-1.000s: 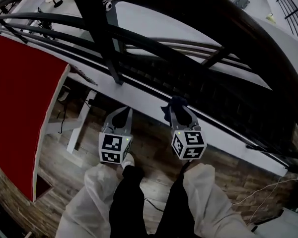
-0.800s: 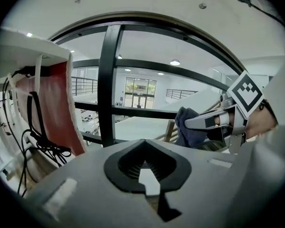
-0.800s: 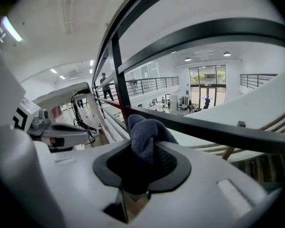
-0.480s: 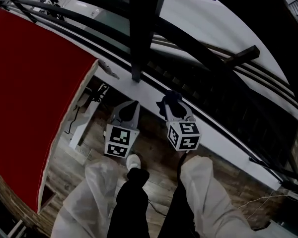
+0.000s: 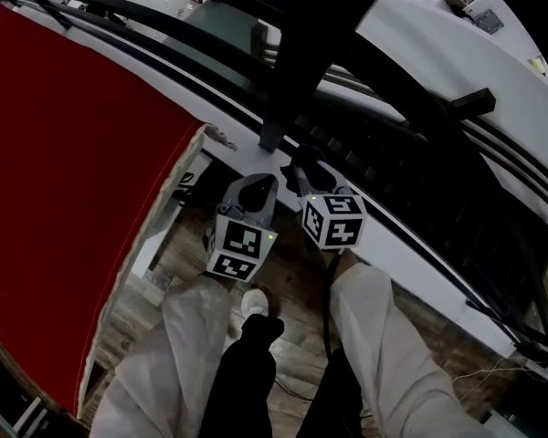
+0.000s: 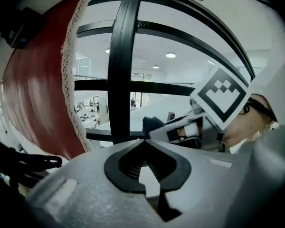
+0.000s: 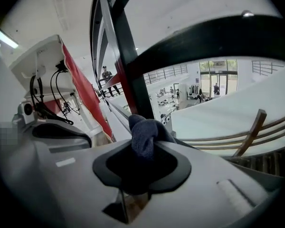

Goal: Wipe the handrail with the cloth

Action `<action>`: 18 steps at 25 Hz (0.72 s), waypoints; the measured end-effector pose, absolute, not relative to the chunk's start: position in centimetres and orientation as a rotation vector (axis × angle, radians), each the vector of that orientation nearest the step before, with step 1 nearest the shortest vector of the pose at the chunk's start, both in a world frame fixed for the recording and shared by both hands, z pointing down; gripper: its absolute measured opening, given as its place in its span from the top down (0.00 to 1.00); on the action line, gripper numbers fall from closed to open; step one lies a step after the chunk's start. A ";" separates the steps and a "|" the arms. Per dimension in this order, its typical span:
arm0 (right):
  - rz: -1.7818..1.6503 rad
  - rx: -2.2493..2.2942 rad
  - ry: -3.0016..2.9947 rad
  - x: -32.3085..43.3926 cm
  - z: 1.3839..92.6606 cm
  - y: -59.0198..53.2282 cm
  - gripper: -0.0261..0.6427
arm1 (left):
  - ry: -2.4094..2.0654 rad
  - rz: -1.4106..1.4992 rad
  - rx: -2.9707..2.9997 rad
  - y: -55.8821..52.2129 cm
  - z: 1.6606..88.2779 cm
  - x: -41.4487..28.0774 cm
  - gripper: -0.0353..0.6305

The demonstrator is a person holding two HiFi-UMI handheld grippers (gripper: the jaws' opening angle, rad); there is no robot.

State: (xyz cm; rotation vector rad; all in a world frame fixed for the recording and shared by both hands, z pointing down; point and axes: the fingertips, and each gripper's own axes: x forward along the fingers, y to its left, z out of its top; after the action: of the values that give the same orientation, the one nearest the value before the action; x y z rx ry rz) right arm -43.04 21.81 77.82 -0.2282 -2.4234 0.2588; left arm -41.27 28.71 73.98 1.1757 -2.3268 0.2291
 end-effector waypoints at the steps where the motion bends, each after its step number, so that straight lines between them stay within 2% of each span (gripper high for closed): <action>1: 0.263 -0.237 -2.423 -44.0 78.1 22.0 0.83 | -2.322 0.240 1.194 28.5 74.0 -41.4 0.95; 8: 0.310 -0.235 -2.405 -47.5 78.5 22.9 0.83 | -2.312 0.227 1.212 28.3 73.7 -41.6 0.95; 18: 0.361 -0.188 -2.379 -48.6 79.5 22.8 0.83 | -2.322 0.166 1.138 30.2 73.8 -42.9 0.95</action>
State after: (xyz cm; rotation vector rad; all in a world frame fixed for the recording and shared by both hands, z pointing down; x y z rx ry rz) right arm -48.55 22.76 79.49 -0.1876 -2.3795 0.3612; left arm -42.94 30.20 73.79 1.1379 -2.3223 0.1664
